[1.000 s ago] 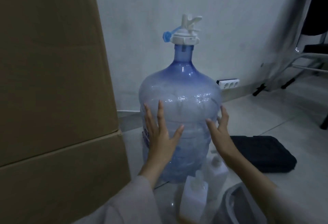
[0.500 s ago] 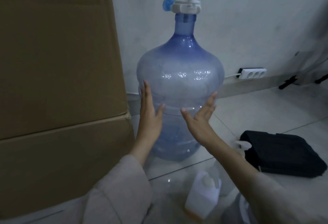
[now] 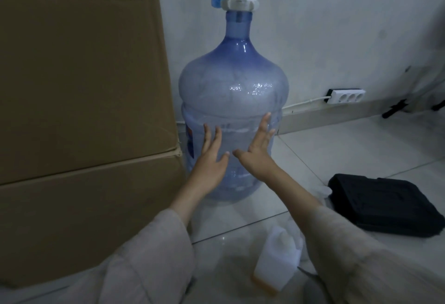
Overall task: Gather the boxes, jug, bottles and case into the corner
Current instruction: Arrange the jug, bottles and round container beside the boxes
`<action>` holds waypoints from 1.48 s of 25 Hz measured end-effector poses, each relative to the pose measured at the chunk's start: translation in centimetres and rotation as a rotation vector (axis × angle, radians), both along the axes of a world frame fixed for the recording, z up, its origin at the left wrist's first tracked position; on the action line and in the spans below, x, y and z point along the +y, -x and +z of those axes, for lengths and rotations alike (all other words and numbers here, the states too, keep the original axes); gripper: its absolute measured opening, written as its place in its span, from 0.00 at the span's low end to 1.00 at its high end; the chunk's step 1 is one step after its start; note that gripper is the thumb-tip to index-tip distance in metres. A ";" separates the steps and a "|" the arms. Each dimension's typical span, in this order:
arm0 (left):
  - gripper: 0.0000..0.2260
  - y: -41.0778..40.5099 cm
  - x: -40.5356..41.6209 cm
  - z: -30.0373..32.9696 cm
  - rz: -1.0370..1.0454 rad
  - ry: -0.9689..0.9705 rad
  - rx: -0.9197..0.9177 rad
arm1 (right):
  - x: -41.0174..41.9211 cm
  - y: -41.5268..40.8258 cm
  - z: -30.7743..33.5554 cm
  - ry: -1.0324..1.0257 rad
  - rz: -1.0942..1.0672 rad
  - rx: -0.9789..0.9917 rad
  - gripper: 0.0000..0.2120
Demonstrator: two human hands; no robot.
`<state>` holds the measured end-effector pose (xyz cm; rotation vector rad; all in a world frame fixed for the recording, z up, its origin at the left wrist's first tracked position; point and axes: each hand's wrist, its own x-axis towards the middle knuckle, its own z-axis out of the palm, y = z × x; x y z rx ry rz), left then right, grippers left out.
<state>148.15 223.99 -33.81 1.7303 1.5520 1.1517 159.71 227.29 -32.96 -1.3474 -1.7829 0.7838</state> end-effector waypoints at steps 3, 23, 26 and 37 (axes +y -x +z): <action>0.28 0.1 -0.4 0.5 -0.031 0.056 0.024 | -1.0 -1.6 1.3 0.124 0.081 -0.013 0.50; 0.30 -8.1 -7.6 -0.8 -0.459 0.307 0.292 | -8.9 -12.5 5.9 0.040 0.160 -1.025 0.05; 0.32 -8.3 -7.5 -0.8 -0.418 0.195 0.194 | -10.0 -11.5 9.2 -0.134 0.253 -0.884 0.05; 0.25 -5.0 -9.1 0.8 -0.088 0.031 0.068 | -12.4 -11.7 8.1 -0.016 0.295 -0.336 0.35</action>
